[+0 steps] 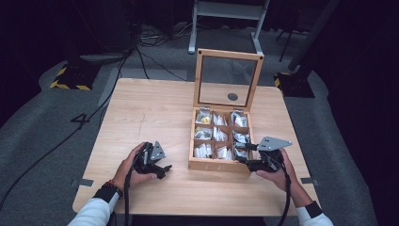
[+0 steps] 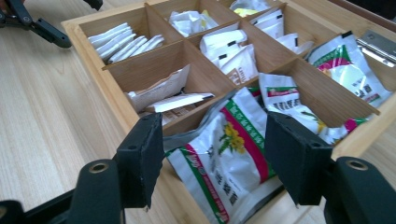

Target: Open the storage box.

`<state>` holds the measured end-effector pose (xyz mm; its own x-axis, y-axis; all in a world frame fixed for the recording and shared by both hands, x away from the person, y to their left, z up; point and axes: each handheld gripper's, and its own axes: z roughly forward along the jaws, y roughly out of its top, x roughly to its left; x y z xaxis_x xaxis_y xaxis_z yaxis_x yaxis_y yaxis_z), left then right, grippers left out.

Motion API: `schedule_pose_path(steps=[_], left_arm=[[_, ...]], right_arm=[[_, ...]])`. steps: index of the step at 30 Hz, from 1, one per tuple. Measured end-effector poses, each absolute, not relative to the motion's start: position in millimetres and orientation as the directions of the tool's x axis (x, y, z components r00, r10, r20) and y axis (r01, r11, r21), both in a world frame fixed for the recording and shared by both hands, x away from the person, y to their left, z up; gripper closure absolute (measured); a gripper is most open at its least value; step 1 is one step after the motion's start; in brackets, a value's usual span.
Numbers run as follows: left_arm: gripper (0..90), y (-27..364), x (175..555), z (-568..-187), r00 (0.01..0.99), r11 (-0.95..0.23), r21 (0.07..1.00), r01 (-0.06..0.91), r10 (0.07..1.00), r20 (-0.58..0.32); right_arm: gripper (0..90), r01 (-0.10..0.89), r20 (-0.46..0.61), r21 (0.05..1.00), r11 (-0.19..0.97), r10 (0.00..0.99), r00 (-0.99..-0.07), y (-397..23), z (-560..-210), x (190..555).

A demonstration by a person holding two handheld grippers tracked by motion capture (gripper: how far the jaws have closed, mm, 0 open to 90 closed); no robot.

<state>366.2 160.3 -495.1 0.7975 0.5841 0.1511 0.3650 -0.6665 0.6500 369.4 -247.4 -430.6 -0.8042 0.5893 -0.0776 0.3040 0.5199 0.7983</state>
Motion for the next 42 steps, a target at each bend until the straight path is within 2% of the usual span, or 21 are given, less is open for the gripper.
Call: schedule_pose_path(steps=[4, 6, 11, 17, 21, 22, 24, 26, 29, 30, 31, 32, 40, 42], left_arm=[[16.9, 162.0, 365.3, -497.8, 0.797, -0.646, 0.672, 0.362, 0.588, 0.136], [16.8, 165.9, 368.5, -501.4, 0.799, -0.603, 0.688, 0.404, 0.599, 0.056], [16.3, 168.8, 372.7, -503.7, 0.8, -0.579, 0.691, 0.432, 0.6, 0.003], [16.2, 168.7, 372.5, -504.0, 0.795, -0.572, 0.693, 0.439, 0.606, -0.004], [16.2, 169.3, 372.3, -504.0, 0.793, -0.568, 0.69, 0.448, 0.609, -0.013], [16.2, 169.4, 372.3, -504.1, 0.791, -0.565, 0.69, 0.452, 0.612, -0.017], [16.1, 169.4, 372.1, -504.1, 0.789, -0.564, 0.69, 0.454, 0.615, -0.017], [16.1, 169.3, 371.8, -504.0, 0.787, -0.563, 0.69, 0.456, 0.617, -0.016], [16.1, 169.6, 371.4, -503.9, 0.786, -0.563, 0.689, 0.457, 0.618, -0.016], [16.1, 169.8, 371.2, -504.1, 0.785, -0.562, 0.69, 0.456, 0.619, -0.015], [16.1, 170.0, 370.9, -504.1, 0.784, -0.56, 0.691, 0.457, 0.62, -0.015], [16.1, 170.2, 370.6, -504.2, 0.783, -0.559, 0.691, 0.457, 0.622, -0.014], [15.9, 174.5, 368.2, -504.1, 0.782, -0.559, 0.689, 0.461, 0.623, -0.017], [15.9, 176.4, 367.2, -504.2, 0.781, -0.558, 0.69, 0.461, 0.625, -0.016]], right_arm=[[39.0, 0.296, -0.102, 0.789, 0.538, 0.59, -0.801, -242.4, -432.9, 368.6], [39.2, 0.301, -0.123, 0.785, 0.541, 0.613, -0.781, -245.0, -433.6, 371.0], [40.4, 0.305, -0.123, 0.787, 0.536, 0.621, -0.774, -248.5, -434.4, 372.5], [53.0, 0.253, -0.207, 0.795, 0.551, 0.638, -0.742, -251.4, -428.6, 365.1], [55.2, 0.237, -0.248, 0.774, 0.587, 0.626, -0.739, -245.9, -431.1, 365.0], [55.5, 0.229, -0.294, 0.739, 0.634, 0.609, -0.737, -240.1, -433.5, 365.1], [56.4, 0.245, -0.321, 0.69, 0.681, 0.592, -0.739, -234.8, -438.2, 366.6], [56.3, 0.244, -0.33, 0.684, 0.687, 0.589, -0.737, -233.8, -440.5, 369.0], [60.3, 0.259, -0.299, 0.692, 0.674, 0.593, -0.747, -234.7, -440.3, 371.3], [69.4, 0.264, -0.263, 0.7, 0.663, 0.584, -0.768, -236.5, -440.9, 372.5], [69.4, 0.264, -0.263, 0.7, 0.663, 0.584, -0.768, -236.5, -440.9, 372.5], [77.6, 0.254, -0.251, 0.702, 0.666, 0.564, -0.787, -237.5, -440.9, 372.9], [79.8, 0.256, -0.219, 0.711, 0.655, 0.552, -0.805, -239.8, -439.3, 374.7], [84.4, 0.243, -0.206, 0.724, 0.646, 0.538, -0.817, -242.0, -436.0, 373.5]])
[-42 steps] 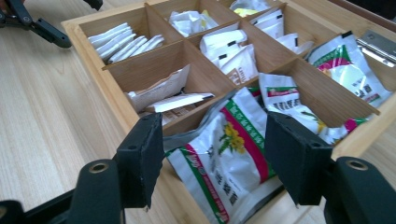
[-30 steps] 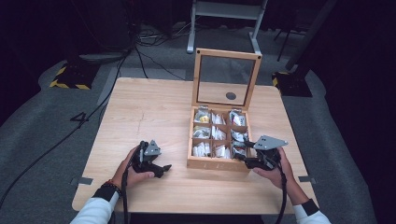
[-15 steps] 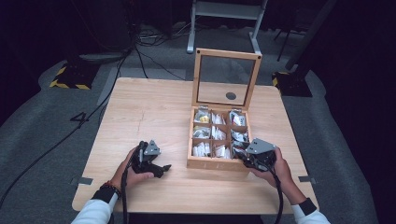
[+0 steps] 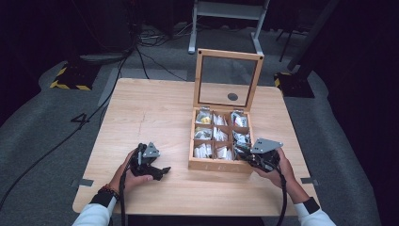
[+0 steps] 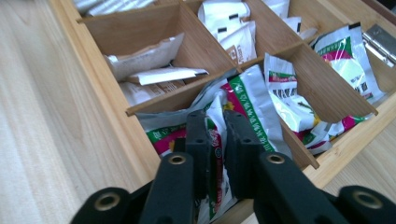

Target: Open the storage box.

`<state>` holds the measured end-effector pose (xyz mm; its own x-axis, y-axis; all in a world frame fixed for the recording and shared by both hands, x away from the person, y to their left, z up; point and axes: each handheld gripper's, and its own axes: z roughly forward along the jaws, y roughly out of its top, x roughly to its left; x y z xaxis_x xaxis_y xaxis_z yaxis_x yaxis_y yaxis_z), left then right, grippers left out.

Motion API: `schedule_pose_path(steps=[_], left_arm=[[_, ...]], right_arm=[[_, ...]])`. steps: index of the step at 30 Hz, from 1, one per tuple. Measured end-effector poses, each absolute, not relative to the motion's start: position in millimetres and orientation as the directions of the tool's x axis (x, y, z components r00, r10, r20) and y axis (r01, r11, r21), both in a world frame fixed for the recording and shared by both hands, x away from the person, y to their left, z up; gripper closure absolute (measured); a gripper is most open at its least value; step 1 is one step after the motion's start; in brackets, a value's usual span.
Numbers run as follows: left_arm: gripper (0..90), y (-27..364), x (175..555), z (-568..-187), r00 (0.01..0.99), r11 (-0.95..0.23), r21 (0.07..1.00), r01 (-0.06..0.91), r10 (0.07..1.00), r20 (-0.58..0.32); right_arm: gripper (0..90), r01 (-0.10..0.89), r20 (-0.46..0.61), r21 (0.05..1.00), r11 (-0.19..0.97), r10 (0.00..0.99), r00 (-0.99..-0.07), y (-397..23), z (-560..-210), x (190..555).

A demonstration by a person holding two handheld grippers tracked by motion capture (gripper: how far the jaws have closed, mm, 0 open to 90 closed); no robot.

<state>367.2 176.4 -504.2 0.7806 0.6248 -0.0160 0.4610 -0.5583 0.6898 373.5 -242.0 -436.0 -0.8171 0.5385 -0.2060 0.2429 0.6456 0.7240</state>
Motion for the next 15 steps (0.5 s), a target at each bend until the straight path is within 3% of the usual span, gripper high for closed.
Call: schedule_pose_path(steps=[8, 15], left_arm=[[15.9, 178.8, 365.1, -504.3, 0.778, -0.554, 0.691, 0.465, 0.629, -0.019], [15.9, 180.3, 364.6, -504.2, 0.779, -0.556, 0.69, 0.462, 0.627, -0.017]], right_arm=[[86.8, 0.236, -0.179, 0.737, 0.634, 0.519, -0.836, -249.7, -430.3, 374.1], [87.3, 0.231, -0.138, 0.802, 0.552, 0.545, -0.827, -261.0, -415.9, 371.7]])
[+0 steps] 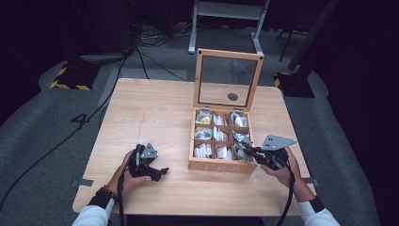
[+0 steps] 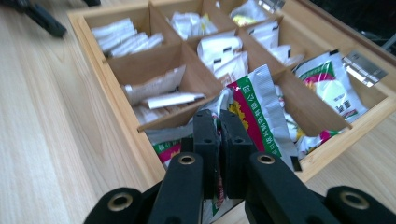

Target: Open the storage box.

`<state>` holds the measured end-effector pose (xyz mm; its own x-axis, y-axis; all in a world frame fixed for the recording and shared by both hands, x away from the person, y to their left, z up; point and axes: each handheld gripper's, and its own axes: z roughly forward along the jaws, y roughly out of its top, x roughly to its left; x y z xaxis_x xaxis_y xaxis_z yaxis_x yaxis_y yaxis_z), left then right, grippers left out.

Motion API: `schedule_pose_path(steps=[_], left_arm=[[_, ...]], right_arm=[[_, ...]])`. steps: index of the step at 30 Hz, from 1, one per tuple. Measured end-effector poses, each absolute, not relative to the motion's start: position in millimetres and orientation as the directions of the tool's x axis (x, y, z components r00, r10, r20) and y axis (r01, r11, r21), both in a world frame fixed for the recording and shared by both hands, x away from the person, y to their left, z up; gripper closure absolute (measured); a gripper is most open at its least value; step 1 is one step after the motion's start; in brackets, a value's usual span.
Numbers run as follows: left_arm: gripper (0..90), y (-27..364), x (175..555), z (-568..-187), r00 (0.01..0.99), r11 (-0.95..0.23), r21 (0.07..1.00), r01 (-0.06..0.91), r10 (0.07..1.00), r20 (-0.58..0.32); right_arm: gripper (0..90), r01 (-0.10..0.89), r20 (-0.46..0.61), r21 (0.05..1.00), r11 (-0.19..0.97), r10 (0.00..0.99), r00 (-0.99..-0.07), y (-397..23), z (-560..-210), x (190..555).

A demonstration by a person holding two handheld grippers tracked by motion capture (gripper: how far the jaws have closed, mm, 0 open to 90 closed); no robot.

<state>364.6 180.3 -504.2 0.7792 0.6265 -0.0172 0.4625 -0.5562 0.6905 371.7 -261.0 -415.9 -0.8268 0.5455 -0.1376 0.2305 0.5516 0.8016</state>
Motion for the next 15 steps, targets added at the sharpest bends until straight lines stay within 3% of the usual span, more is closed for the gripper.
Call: schedule_pose_path(steps=[15], left_arm=[[15.9, 179.7, 365.0, -504.3, 0.777, -0.555, 0.691, 0.463, 0.629, -0.015]], right_arm=[[87.3, 0.183, -0.122, 0.857, 0.482, 0.534, -0.837, -264.6, -395.5, 359.3]])
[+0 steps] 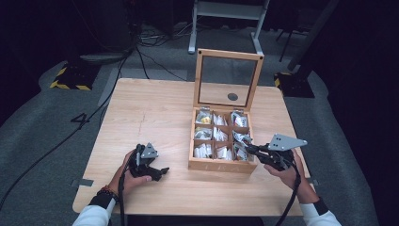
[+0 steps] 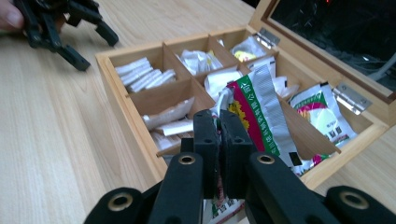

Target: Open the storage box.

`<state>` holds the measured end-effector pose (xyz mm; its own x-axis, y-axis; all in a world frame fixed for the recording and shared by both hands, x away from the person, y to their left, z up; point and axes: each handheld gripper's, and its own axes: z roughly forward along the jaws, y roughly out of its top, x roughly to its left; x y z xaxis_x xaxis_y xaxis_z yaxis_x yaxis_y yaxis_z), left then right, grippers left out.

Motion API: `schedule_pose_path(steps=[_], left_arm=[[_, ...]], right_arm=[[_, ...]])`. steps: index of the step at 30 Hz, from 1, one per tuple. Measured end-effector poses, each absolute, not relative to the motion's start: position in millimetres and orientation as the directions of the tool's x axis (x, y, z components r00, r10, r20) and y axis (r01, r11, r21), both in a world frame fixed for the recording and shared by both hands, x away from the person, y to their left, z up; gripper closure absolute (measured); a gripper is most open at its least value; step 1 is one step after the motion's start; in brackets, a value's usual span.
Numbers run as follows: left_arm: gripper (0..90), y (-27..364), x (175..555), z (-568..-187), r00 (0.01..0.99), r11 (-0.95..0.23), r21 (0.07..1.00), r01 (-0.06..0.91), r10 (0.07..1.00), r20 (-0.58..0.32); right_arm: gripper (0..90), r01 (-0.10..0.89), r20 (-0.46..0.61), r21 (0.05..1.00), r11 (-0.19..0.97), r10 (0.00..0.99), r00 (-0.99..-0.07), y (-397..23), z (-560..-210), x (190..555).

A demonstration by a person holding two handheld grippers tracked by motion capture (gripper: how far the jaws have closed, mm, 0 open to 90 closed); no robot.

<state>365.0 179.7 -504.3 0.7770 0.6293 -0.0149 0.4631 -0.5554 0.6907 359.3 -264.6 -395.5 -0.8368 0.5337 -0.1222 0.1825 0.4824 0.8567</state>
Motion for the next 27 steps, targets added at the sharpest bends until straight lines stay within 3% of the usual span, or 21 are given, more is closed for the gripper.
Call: schedule_pose_path(steps=[27], left_arm=[[15.8, 179.7, 365.1, -504.2, 0.778, -0.556, 0.691, 0.462, 0.628, -0.015]], right_arm=[[87.2, 0.105, -0.122, 0.896, 0.431, 0.465, -0.877, -258.9, -378.4, 326.5]])
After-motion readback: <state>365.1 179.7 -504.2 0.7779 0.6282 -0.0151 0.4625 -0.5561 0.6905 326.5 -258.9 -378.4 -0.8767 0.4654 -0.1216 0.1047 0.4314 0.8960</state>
